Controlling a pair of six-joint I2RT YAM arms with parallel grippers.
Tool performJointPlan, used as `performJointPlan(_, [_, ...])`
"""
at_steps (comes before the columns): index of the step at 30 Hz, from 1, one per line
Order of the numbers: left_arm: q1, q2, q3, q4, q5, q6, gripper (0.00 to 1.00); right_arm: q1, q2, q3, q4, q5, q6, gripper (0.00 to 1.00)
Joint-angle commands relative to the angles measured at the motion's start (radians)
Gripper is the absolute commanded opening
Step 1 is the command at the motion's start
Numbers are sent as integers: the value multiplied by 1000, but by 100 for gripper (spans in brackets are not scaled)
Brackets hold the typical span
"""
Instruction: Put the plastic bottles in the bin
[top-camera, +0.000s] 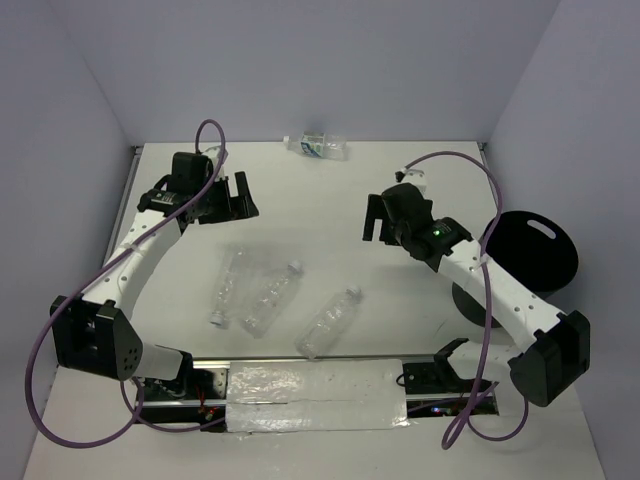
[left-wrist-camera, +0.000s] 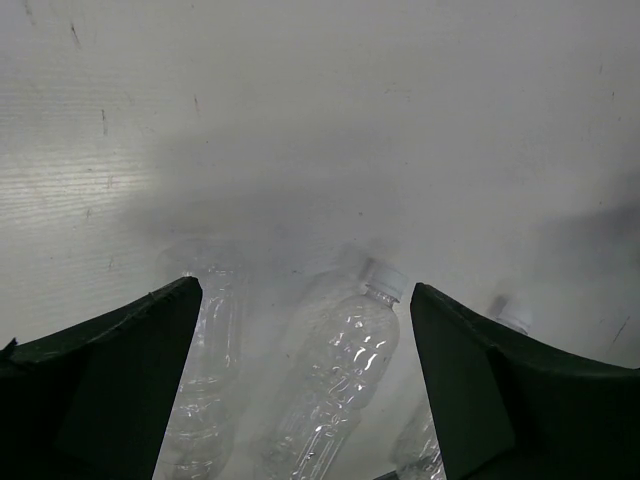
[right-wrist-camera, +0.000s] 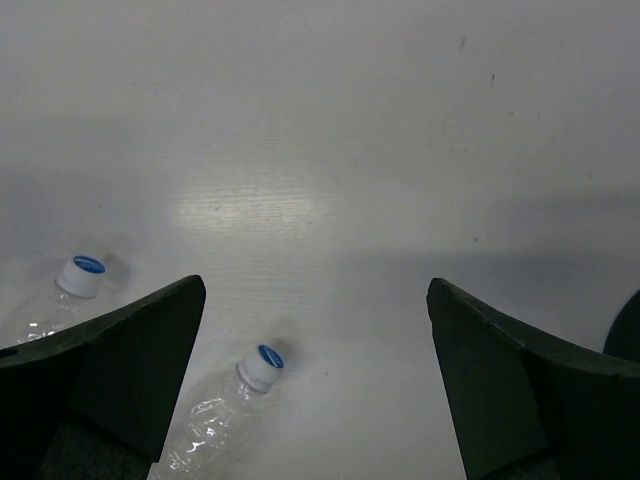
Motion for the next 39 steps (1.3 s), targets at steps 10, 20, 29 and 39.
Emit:
performJointPlan(10, [-7,-35,7,17,-38,24,99,7,-67,-135,134,-221,296,100])
performJointPlan(20, [-11,-19,68,-34,-98,54,99,61,-48,-324,174,-489,495,98])
performJointPlan(29, [-16,17,79,-43,-91,60,99,89,36,-423,246,-566,607,100])
performJointPlan(39, [-27,21,94,-54,-95,60,99,125,203,-370,294,-559,579,87])
